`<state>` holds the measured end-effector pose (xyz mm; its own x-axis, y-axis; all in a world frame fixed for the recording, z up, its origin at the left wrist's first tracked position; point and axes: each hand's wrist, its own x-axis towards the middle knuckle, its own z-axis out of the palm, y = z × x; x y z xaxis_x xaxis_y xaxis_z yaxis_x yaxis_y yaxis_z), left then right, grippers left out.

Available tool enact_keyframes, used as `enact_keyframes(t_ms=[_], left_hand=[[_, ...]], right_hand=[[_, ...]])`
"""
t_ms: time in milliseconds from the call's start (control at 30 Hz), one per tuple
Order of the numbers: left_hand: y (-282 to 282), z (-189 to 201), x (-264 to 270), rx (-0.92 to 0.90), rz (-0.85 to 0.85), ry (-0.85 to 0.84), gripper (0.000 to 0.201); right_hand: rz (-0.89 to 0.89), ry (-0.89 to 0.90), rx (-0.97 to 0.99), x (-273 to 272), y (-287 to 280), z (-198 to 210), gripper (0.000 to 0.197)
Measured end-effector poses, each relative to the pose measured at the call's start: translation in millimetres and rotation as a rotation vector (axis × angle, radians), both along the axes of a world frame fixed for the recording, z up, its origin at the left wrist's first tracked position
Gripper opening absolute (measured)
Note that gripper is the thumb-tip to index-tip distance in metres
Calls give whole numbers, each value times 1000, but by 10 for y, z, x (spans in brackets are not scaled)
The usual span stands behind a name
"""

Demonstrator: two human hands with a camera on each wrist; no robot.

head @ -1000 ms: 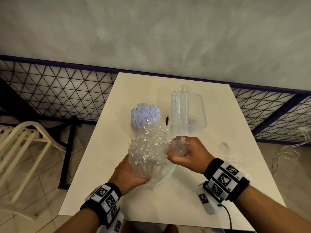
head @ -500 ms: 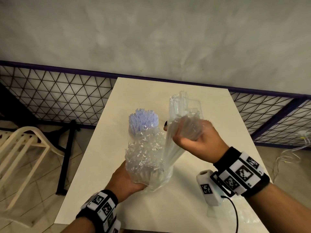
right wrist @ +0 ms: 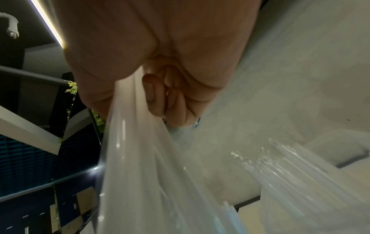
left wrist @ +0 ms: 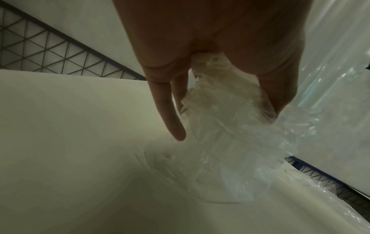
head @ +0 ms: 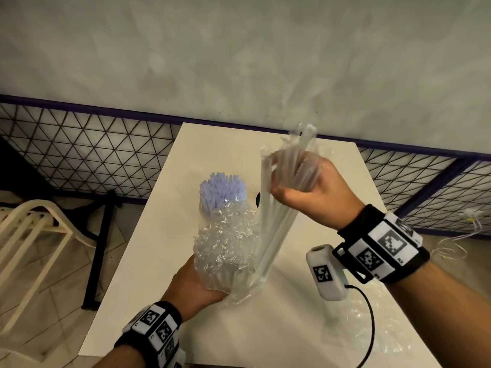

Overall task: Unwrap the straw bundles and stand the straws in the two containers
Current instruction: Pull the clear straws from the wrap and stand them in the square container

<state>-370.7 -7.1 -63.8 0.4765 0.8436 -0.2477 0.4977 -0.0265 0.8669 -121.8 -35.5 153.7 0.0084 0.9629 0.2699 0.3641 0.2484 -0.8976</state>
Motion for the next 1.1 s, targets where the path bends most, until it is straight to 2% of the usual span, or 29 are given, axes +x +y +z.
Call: enact_keyframes(t_ms=[200,367,567,733,833,900,1033,1100], left_hand=[[-7,4,5,12,-4,0,83],[5,-14,-7,1,-16,10,90],[-1,6,-6,-28,-8,-26,93],[-5,30,3,-21,-23,-41,88],[-19,40,12,-2,-1,-28,87],[-25,48,13,-9,7,-23,85],[-37,74,16,-11,-7,-26,84],[-40,94,23,-24,3,-45,84]], right_hand=[[7,-52,-141,-41,-15,-128,17],[80,-13,-217,-57,-38,-120,19],[182,-52,-289,-95,-90,-184,28],[222,-40,-346,-141,-85,-228,15],[186,-61,-269,-94,-57,-102,15],[124,-105,-154,14,-7,152,14],[-108,-44,97,374,193,727,15],[-206,-27,163,527,335,814,13]])
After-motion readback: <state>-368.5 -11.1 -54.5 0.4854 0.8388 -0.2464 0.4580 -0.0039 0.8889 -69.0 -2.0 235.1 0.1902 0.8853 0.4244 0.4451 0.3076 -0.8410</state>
